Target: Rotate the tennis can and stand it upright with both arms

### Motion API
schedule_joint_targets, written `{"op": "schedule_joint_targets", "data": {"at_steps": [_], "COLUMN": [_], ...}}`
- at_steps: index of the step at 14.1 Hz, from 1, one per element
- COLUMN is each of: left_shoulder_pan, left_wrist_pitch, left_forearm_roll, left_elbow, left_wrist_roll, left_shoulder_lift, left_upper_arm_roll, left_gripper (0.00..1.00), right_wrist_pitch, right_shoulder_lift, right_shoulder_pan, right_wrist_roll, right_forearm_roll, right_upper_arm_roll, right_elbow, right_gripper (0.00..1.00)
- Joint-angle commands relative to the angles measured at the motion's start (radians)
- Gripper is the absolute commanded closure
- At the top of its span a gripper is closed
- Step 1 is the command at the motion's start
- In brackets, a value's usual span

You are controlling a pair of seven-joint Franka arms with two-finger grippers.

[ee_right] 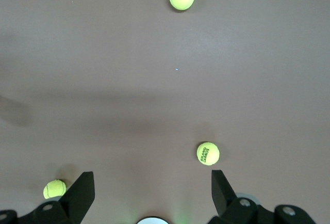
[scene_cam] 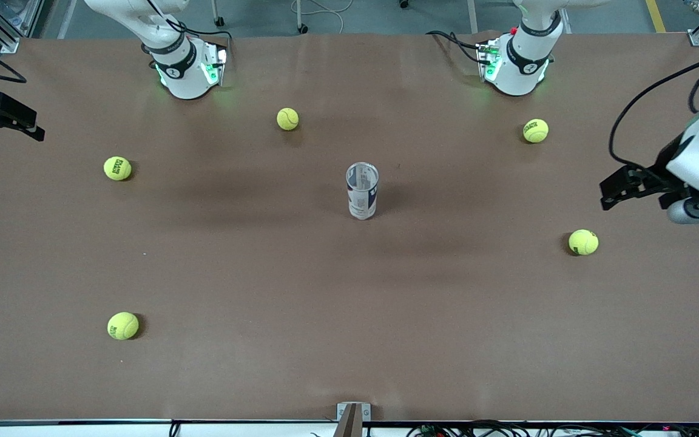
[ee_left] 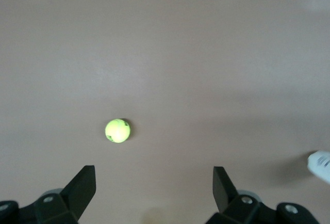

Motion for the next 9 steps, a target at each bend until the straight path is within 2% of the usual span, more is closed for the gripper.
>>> {"op": "schedule_joint_targets", "data": {"at_steps": [1, 9], "left_shoulder_pan": [0.02, 0.034], "left_wrist_pitch": [-0.015, -0.049], "left_forearm_roll": [-0.013, -0.033], "left_elbow": [-0.017, 0.002], "left_wrist_roll": [0.068, 0.065], "left_shoulder_lift": [-0.025, -0.025], "left_upper_arm_roll": [-0.006, -0.009], "left_gripper": [0.0, 0.0], "right_wrist_pitch": [0.004, 0.002], "right_shoulder_lift": [-0.033, -0.033], "right_shoulder_pan": [-0.019, -0.016], "right_wrist_roll": [-0.018, -0.018], "right_forearm_roll": [0.016, 0.007], "right_upper_arm_roll": [0.007, 0.007], "right_elbow": [-0.033, -0.033], "right_gripper": [0.0, 0.0]}}
